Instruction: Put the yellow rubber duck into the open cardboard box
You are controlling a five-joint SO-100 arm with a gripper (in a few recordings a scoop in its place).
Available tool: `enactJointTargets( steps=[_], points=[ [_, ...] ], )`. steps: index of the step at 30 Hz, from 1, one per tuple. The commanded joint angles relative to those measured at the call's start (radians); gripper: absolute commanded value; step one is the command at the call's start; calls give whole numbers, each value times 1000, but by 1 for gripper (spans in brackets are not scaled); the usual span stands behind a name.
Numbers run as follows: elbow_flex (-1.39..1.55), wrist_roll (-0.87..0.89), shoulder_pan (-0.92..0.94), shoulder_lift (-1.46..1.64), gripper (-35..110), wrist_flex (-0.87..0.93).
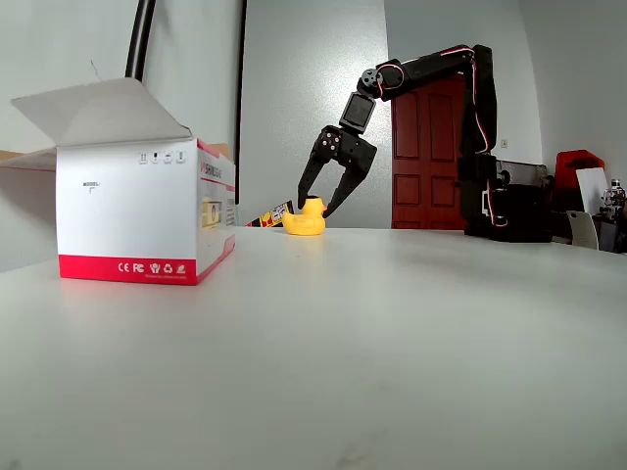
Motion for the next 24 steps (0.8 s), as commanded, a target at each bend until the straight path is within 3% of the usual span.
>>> enactJointTargets(
  steps=[1,15,24],
  points=[
    [-44,8,2,5,5,-9],
    [-46,5,-5,34,4,8],
    [-129,2,-15,117,4,146]
  ],
)
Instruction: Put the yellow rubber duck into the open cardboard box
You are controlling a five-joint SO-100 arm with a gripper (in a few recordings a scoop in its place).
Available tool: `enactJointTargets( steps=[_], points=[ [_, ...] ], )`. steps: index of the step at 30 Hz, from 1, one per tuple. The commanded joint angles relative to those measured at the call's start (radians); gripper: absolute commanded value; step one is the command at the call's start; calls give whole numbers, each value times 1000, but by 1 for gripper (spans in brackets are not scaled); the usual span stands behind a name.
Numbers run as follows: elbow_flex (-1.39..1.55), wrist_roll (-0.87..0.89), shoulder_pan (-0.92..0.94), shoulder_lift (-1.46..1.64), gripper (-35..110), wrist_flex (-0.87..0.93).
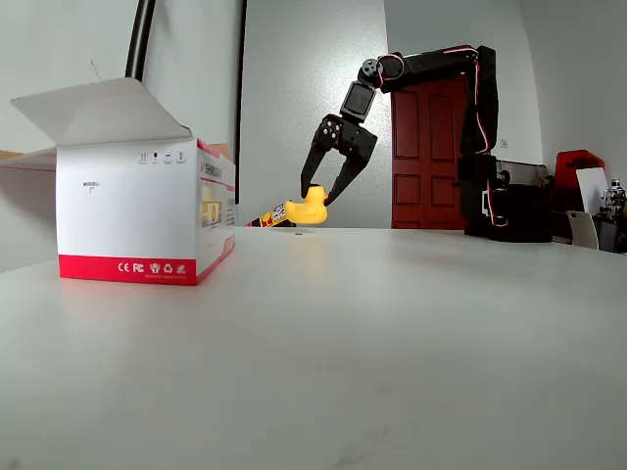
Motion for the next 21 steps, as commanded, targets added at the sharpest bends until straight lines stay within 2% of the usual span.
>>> enactJointTargets(
  steps=[1,11,21],
  points=[
    [-81,2,-11,71,4,49],
    [-233,6,-63,129,3,193],
    [-463,9,-170,57,3,291]
  ],
)
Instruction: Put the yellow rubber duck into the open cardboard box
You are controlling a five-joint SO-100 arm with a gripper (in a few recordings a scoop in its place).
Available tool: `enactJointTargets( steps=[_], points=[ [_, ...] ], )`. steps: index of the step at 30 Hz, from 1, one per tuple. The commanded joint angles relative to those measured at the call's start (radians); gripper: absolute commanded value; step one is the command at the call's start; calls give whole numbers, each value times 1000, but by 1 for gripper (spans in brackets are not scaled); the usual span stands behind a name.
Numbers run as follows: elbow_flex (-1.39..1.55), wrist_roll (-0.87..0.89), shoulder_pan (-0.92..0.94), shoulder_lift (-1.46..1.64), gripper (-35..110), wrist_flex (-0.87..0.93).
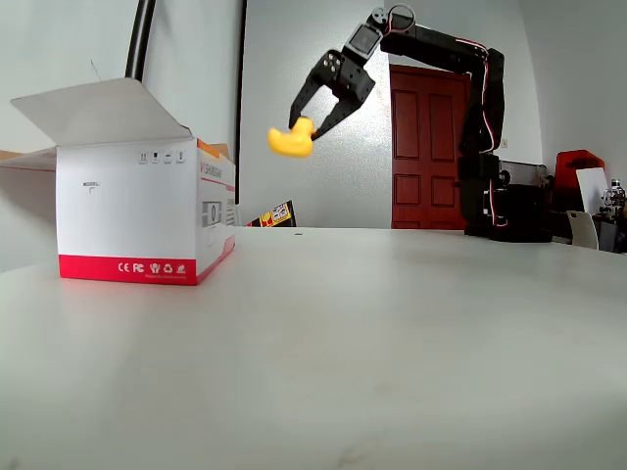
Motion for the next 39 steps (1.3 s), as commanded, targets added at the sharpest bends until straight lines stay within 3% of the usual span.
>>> enactJointTargets(
  steps=[1,21,39],
  points=[
    [-115,9,-34,-25,3,20],
    [-411,8,-291,-284,2,23],
    [-670,5,-371,-471,2,21]
  ],
)
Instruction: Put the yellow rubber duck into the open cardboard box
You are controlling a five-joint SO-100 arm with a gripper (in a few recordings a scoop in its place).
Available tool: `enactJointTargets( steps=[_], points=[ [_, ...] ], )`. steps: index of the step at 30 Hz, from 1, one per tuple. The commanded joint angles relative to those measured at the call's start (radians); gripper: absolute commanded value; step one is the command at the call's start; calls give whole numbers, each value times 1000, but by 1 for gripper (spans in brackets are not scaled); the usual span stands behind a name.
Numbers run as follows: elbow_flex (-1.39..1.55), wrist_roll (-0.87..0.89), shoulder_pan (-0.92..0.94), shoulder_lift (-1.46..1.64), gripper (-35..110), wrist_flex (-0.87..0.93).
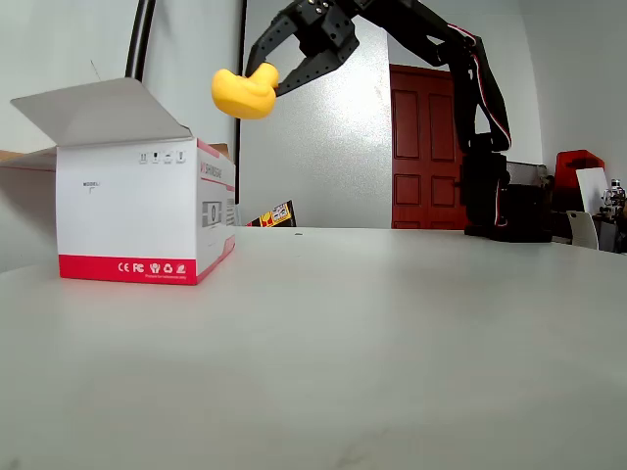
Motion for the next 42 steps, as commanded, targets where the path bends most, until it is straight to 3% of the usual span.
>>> enactJointTargets(
  steps=[1,20,32,42],
  points=[
    [-84,5,-20,-15,2,3],
    [-354,83,-40,-245,3,5],
    [-376,101,-28,-278,3,5],
    [-376,124,-21,-276,18,9]
  ],
)
